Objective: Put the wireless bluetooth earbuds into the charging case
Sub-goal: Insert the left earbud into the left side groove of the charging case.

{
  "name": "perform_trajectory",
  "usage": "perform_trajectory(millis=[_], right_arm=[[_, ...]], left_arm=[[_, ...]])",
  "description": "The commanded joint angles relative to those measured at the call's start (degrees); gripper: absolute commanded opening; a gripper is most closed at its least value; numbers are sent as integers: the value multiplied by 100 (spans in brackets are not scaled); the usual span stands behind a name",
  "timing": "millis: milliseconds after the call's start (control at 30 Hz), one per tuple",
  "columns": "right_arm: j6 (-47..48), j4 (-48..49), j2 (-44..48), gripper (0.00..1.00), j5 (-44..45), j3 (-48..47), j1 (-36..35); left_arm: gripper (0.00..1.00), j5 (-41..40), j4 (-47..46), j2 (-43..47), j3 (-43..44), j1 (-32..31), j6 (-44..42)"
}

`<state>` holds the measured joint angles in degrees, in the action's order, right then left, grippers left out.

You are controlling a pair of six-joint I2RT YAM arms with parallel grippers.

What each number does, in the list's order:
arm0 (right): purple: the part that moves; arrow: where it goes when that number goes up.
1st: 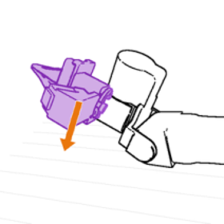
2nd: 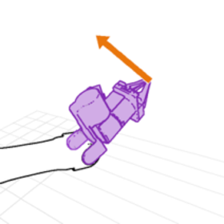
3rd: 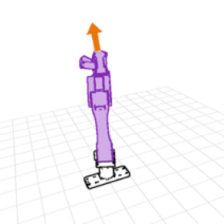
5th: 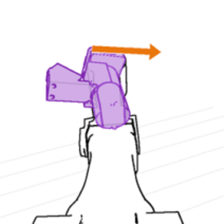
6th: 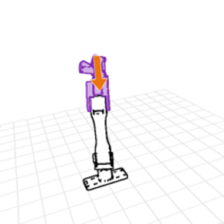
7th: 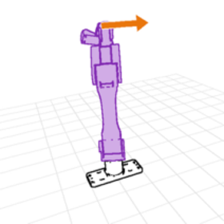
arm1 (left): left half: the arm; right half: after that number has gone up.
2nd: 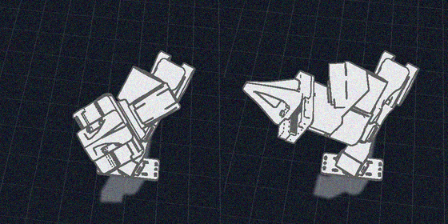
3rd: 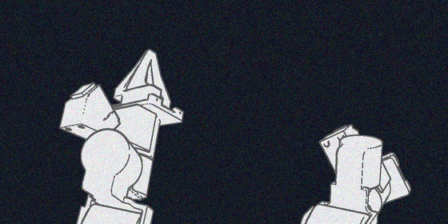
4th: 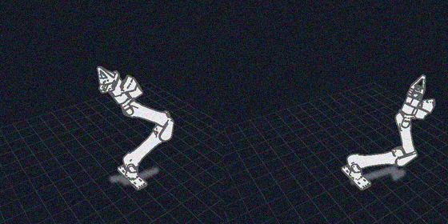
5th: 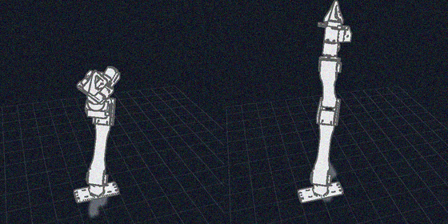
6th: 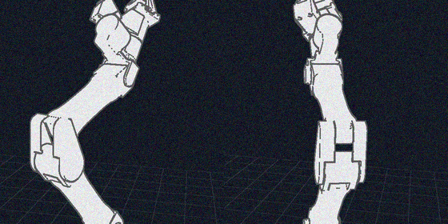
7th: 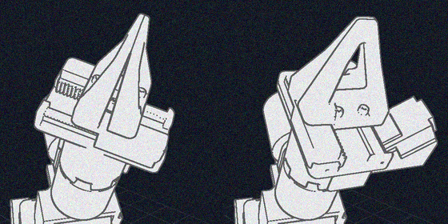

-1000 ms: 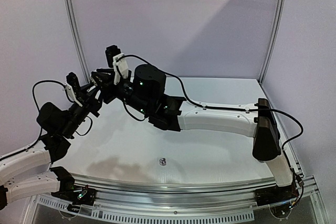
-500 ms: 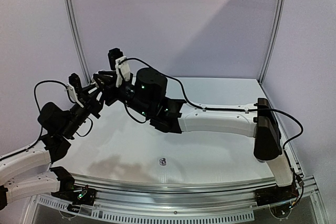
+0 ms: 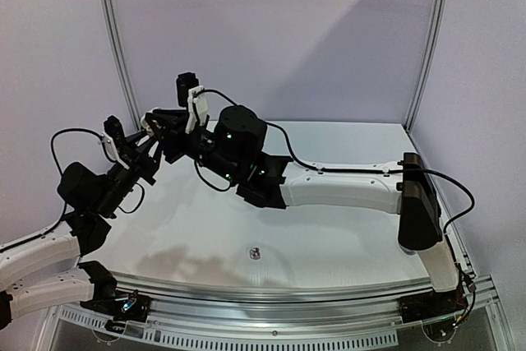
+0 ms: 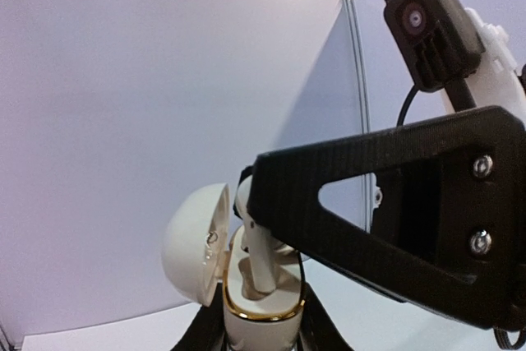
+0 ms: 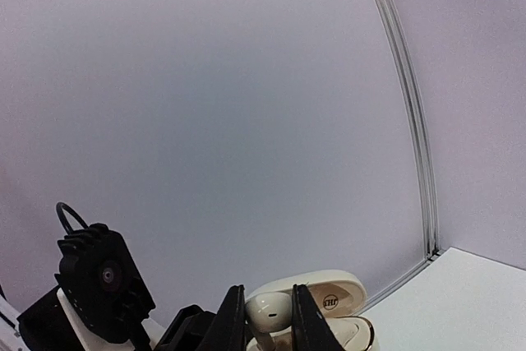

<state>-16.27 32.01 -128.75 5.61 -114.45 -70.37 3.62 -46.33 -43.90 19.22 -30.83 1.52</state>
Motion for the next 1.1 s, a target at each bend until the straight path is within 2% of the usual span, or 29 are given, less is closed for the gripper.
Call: perform_trajectory(millis=[0,133,567,1067], right_arm=[[-251,-77,81,0,-139,171,6],[-279,-36,88,0,-129,159,-18],[593,-546,-250,0,-147,-536,-169],[673,-702,-239,0,0,-326,-178]], left_arm=[[0,-47,-885,-2,-99,77,-495],[0,-39,-1004,-13,-138,75,-630],[0,-2,-788,12,-105,65,-539],[0,-4,-794,0,-77,68,-453]])
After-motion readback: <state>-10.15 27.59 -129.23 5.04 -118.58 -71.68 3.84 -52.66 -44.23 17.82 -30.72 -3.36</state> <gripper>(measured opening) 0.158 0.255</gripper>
